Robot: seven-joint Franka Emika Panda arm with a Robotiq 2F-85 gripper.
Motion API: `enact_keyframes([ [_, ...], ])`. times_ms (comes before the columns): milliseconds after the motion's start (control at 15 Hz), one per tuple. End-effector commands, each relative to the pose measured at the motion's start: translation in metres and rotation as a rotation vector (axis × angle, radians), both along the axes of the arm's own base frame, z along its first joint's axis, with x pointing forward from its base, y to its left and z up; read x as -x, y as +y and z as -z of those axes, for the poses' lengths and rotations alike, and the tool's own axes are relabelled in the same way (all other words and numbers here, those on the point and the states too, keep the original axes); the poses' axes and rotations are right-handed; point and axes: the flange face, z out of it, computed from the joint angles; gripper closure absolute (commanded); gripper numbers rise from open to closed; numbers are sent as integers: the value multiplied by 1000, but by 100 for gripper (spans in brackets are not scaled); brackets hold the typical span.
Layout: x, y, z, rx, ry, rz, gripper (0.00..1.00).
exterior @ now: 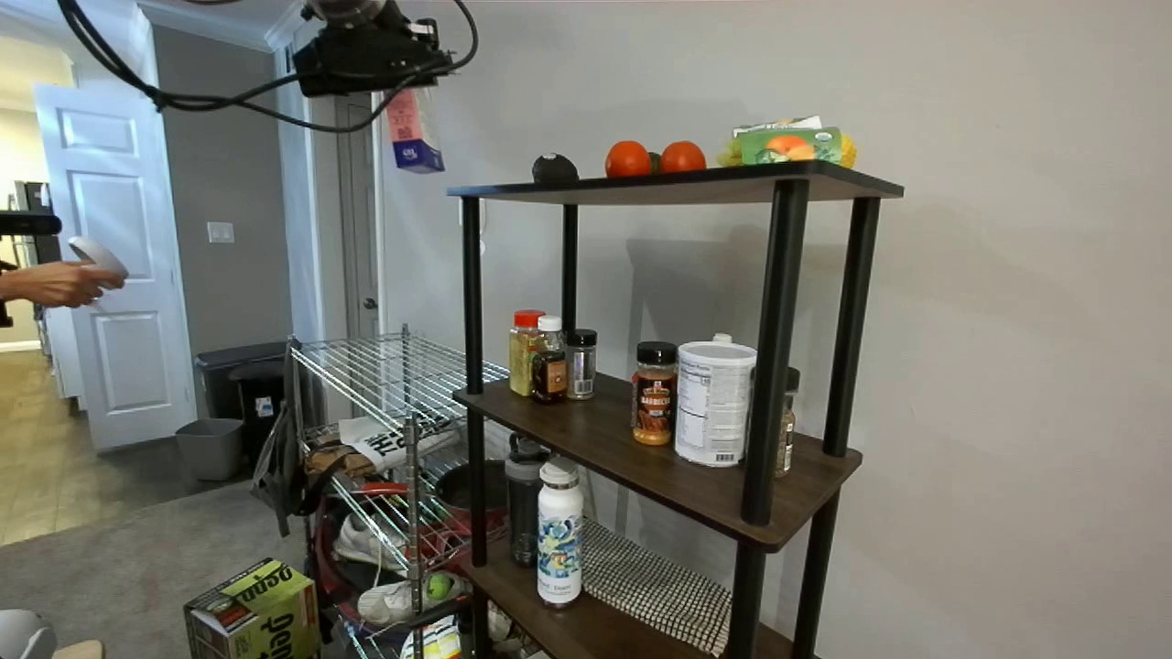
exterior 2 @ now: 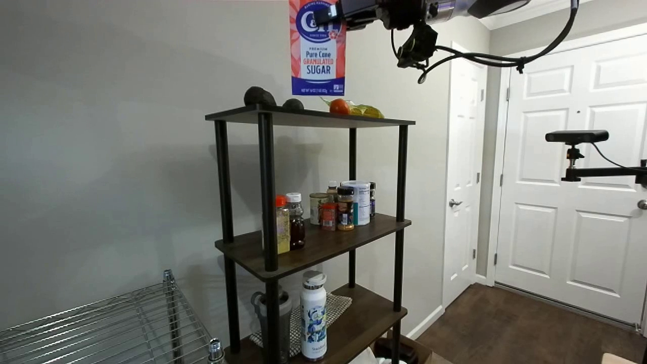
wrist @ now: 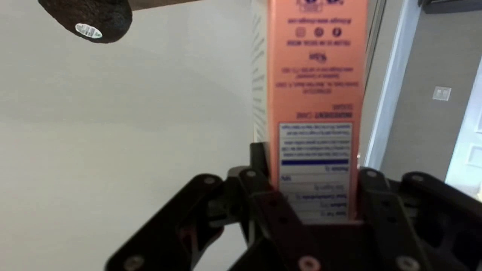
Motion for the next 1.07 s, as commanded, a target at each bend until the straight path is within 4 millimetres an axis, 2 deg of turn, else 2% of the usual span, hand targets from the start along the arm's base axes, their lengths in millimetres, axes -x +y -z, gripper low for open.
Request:
enact_keyframes([
  [0, -15, -7, -15, -27, 18, 21, 85],
  [467, -50, -21, -15, -39, 18, 59, 85],
  [1000, -85, -27, -16, -50, 10, 73, 85],
])
